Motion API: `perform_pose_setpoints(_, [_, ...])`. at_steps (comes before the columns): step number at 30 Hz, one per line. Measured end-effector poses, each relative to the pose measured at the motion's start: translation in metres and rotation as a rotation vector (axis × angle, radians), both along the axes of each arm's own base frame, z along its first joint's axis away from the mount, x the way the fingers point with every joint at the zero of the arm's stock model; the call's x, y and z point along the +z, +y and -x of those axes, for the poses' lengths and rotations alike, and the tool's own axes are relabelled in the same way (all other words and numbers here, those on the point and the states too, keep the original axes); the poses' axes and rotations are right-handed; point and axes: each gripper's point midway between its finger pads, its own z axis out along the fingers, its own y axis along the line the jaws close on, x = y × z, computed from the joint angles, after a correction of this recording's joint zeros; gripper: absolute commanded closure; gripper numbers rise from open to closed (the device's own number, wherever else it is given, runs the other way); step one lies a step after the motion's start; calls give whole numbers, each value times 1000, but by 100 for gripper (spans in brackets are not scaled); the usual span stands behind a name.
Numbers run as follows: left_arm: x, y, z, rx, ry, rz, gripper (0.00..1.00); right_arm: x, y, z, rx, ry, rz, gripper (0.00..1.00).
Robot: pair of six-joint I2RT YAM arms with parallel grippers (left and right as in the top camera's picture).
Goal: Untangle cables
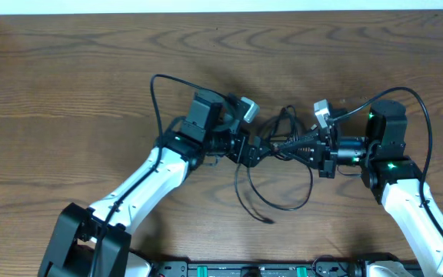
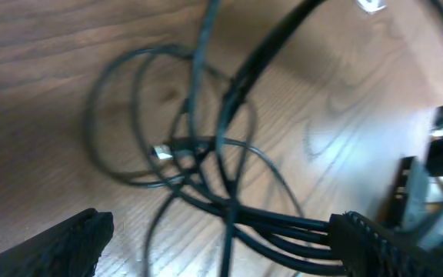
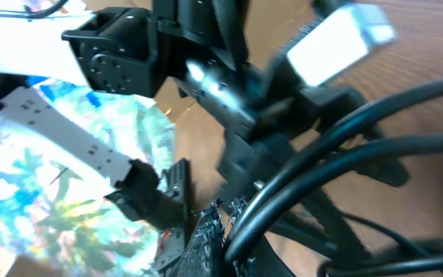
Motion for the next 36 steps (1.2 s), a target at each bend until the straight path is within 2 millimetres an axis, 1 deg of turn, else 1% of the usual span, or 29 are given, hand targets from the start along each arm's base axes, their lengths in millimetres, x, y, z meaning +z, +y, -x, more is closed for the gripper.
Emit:
perform_pose_setpoints(5, [-7,-3,-6,57,-53,-77,4,6,1,10,57,4,-38,99])
perform_pose_setpoints(9, [-5,-8,-9,86,-84,-87,3,9,1,13,78,6,-51,99])
perform_pose_setpoints(14, [1,-14,-11,115,-76,-55,2,10,1,16,90,8,-59,99])
perform_pose_setpoints(20, [20,-24,-12,65,-69,64,2,11,1,17,97,14,-63,99])
perform_pose_setpoints(23, [22,-28,-11,59,-73,75,2,11,3,18,101,34,-63,99])
perform_pose_setpoints(26, [21,-35,-12,62,-94,70,2,11,7,21,119,53,-63,99])
perform_pose_setpoints(29, [9,-42,-14,75,-107,45,2,11,10,25,134,70,-63,99])
perform_pose_setpoints(31, [-5,-41,-21,117,-106,4,2,11,10,25,136,79,-63,99])
perform_pose_setpoints(33, [-26,-29,-32,205,-89,-70,2,12,10,25,137,81,-63,99])
perform_pose_setpoints(34, [-38,-19,-38,265,-77,-118,2,12,10,24,136,75,-64,99])
perform_pose_setpoints(35, [-43,-12,-41,295,-71,-145,2,14,11,23,134,62,-63,99])
perform_pose_setpoints(36, [-52,-1,-47,351,-62,-189,2,15,10,21,130,51,-63,99])
